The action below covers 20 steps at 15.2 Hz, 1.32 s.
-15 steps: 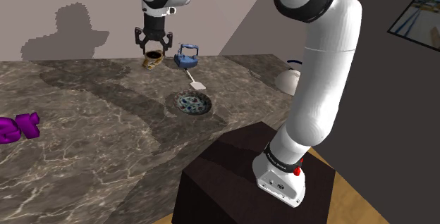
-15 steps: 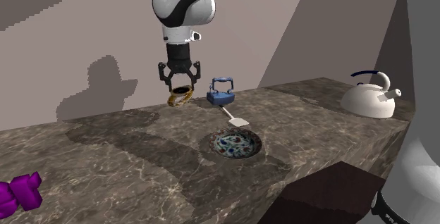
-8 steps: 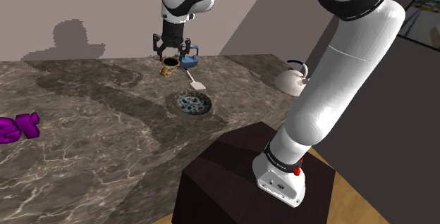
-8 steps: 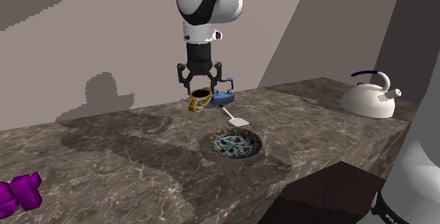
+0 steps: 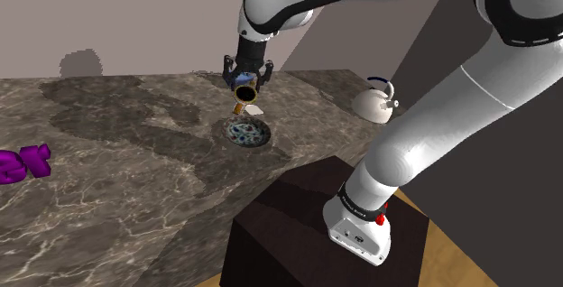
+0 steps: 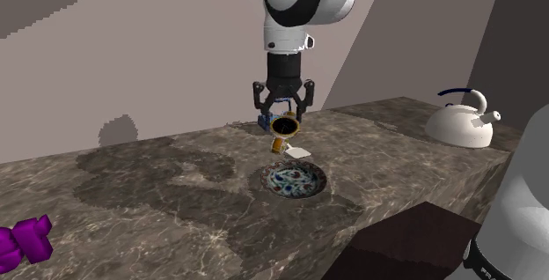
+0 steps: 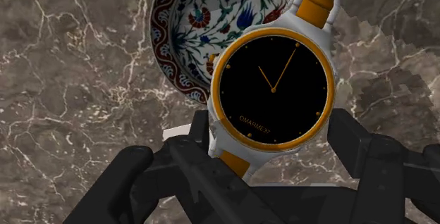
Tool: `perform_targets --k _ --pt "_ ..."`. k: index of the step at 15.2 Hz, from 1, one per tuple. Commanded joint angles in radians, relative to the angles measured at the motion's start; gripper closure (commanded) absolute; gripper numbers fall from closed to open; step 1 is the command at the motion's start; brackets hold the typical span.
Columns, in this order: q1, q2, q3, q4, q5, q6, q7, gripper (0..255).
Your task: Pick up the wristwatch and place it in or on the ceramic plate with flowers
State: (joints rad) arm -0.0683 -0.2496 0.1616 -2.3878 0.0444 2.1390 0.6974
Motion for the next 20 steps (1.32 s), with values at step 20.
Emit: perform_targets --k 20 --pt "-0.002 0.061 0.005 -0.202 -0.001 0.263 -0.003 255"
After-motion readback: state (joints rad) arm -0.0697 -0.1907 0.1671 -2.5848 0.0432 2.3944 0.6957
